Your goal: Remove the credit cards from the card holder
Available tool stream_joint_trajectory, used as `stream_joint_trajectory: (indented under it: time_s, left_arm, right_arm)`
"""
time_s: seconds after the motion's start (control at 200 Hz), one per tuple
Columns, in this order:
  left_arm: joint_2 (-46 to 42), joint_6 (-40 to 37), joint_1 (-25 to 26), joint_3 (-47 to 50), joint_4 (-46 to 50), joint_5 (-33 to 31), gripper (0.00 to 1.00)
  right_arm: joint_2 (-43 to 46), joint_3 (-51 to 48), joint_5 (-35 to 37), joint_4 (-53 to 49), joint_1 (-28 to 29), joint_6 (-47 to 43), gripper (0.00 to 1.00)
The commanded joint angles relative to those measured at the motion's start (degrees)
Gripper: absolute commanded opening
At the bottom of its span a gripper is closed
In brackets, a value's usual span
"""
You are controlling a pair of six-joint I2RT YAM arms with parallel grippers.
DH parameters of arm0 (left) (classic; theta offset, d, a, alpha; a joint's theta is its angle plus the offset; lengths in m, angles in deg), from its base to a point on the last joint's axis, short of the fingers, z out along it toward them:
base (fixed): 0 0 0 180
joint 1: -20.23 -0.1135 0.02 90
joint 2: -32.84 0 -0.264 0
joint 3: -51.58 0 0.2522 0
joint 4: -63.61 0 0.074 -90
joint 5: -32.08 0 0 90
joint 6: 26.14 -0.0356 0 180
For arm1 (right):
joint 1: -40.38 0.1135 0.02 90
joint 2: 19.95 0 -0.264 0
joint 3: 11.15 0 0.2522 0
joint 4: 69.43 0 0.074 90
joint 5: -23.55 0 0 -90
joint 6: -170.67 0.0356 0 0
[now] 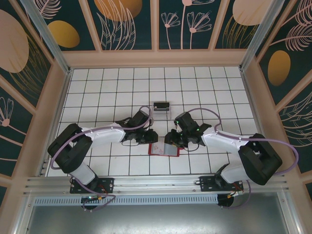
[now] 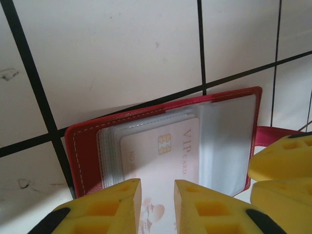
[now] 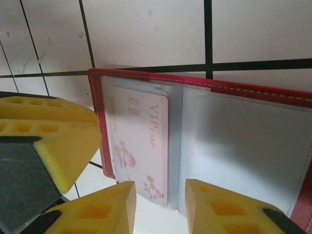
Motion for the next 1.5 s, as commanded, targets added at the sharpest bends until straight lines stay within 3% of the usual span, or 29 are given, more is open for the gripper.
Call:
stream_joint_trajectory:
  time_s: [0.0,1.496]
  left_arm:
    - [0.58,0.74,0.20,0.19,2.23,-1.24,0.26]
    - [2.75,0.06,0.29,0.53,3.76,-2.14,0.25]
  right_arm:
    - [-1.03,-0.72,-1.61,2.76,-0.52,-1.47,0.33]
    - [-10.21,1.34,-3.21,4.92,-0.12,-2.60,0.25]
